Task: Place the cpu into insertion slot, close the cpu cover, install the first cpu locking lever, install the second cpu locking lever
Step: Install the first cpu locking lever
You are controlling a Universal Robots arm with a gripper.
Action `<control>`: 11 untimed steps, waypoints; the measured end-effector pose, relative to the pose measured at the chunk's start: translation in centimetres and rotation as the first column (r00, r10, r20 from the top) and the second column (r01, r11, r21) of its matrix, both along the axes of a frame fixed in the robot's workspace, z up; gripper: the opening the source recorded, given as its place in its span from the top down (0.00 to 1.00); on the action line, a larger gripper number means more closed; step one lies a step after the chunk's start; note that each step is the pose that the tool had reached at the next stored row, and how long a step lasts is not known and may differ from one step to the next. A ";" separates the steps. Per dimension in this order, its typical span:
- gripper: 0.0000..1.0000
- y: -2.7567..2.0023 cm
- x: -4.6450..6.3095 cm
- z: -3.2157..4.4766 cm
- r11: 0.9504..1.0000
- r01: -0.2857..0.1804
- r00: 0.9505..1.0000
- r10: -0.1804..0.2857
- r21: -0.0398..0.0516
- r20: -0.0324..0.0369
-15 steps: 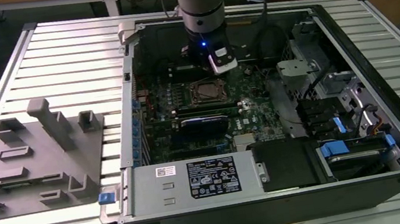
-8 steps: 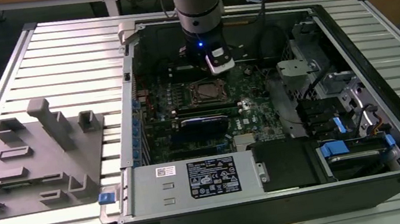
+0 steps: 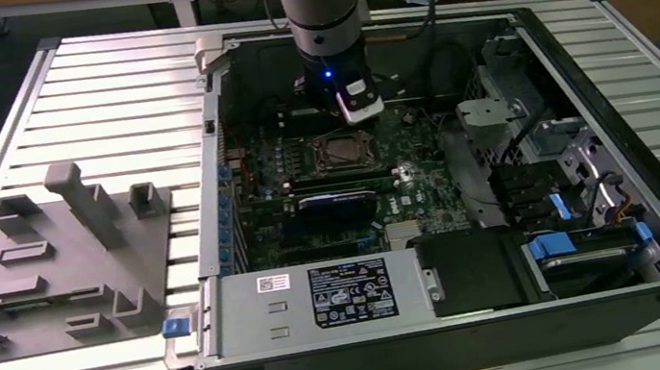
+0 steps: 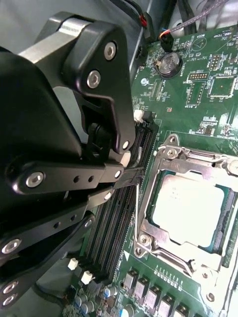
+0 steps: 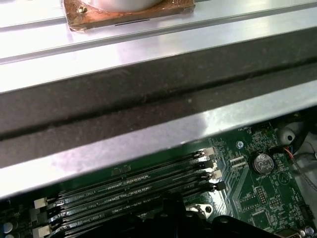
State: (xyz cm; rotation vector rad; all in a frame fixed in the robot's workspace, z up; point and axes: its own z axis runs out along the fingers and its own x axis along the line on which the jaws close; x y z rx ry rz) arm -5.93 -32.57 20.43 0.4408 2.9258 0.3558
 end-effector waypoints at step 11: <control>0.89 0.00 -0.1 -0.09 1.000 0.000 1.000 0.000 0.012 0.007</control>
